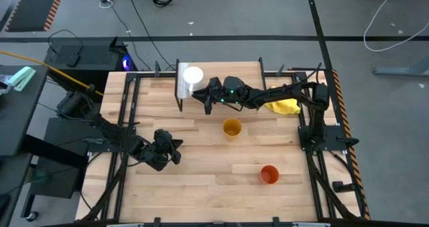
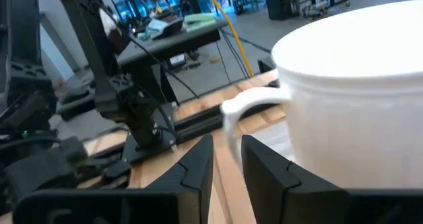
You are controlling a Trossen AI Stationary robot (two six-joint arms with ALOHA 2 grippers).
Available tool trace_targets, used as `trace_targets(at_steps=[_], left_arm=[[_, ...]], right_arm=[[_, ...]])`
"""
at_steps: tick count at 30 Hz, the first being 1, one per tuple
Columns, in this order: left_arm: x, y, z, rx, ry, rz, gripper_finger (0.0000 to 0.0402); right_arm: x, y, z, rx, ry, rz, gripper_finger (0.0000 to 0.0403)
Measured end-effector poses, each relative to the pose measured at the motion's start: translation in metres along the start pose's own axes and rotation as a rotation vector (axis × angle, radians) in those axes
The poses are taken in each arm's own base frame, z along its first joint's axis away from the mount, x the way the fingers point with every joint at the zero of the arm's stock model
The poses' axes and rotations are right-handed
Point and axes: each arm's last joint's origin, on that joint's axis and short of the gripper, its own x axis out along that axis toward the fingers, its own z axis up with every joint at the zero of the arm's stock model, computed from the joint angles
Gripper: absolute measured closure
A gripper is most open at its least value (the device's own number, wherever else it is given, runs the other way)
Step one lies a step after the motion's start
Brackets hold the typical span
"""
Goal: Stack small to large cups/mugs on shelf
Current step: Put the white mug on the shelf, then put the orange cup on the shelf
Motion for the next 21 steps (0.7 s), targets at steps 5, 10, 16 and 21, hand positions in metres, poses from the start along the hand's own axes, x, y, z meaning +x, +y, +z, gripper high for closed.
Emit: trace_targets(at_steps=[5,10,16,21], left_arm=[[0.0,0.0,0.0,-0.001,0.0,0.0,0.0373],[0.0,0.0,0.0,0.0,0.0,0.0,0.0375],[0.0,0.0,0.0,0.0,0.0,0.0,0.038],[0.0,0.0,0.0,-0.001,0.0,-0.001,0.0373]], right_arm=[[-0.008,0.014,0.006,-0.044,0.045,-0.066,0.0315],[-0.018,0.033,0.01,-0.102,0.094,-0.09,0.0315],[-0.037,0.066,0.017,-0.17,0.162,-0.087,0.0315],[-0.058,0.095,0.024,-0.195,0.215,-0.064,0.0315]])
